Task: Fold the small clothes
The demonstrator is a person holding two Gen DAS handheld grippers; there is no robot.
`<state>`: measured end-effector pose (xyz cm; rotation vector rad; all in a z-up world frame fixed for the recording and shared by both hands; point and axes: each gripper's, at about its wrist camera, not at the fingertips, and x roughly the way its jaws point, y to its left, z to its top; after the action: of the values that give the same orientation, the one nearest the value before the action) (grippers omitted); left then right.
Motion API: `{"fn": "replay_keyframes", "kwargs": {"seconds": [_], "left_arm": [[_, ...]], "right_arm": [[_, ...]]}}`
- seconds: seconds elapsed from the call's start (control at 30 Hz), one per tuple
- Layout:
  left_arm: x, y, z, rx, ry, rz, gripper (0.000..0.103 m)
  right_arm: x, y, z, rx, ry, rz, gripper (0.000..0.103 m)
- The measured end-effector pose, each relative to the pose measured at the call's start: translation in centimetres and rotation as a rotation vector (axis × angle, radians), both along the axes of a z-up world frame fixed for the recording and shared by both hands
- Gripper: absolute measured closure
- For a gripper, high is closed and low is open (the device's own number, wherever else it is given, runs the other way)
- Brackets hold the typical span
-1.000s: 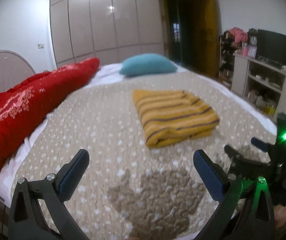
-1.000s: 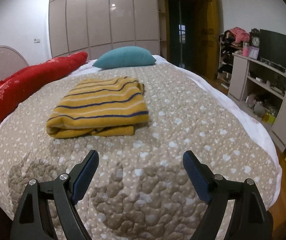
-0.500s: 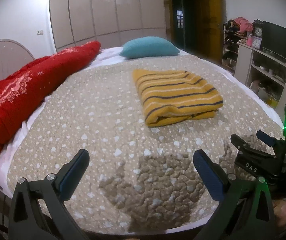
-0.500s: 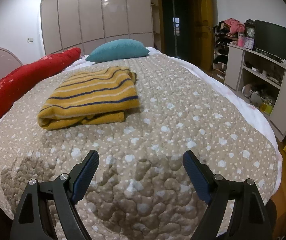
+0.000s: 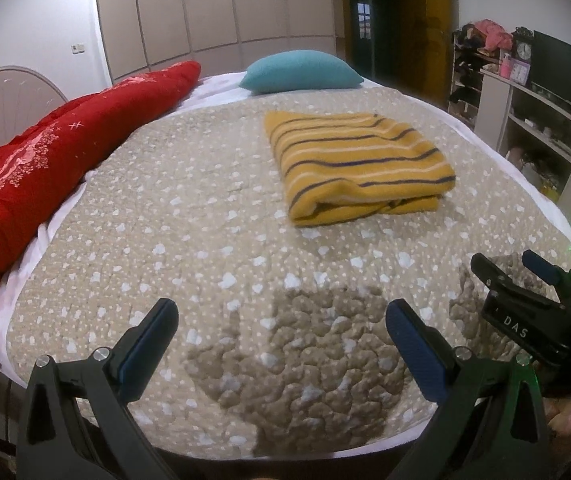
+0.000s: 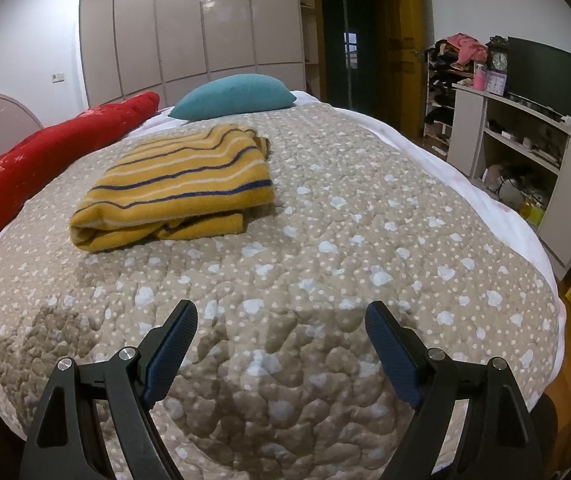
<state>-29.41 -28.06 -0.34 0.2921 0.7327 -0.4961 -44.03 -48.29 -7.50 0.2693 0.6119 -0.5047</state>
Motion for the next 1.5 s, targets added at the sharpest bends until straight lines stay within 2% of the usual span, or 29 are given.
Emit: {"fn": "replay_keyframes", "kwargs": {"seconds": [0.23, 0.47, 0.8, 1.5], "left_arm": [[1.1, -0.3, -1.5, -0.006, 0.058, 0.023, 0.0], [1.7, -0.5, -2.8, -0.005, 0.088, 0.029, 0.0], [1.4, -0.6, -3.5, 0.042, 0.069, 0.043, 0.0], [1.6, -1.2, -4.6, 0.062, 0.122, 0.016, 0.0]], "right_arm": [[0.4, 0.1, -0.6, 0.01, 0.012, 0.015, 0.014], [0.7, 2.1, -0.4, -0.1, 0.008, 0.038, 0.014], [1.2, 3.6, -0.7, -0.146, 0.022, 0.073, 0.013], [1.2, 3.0, -1.0, -0.122, 0.027, 0.051, 0.013]]}}
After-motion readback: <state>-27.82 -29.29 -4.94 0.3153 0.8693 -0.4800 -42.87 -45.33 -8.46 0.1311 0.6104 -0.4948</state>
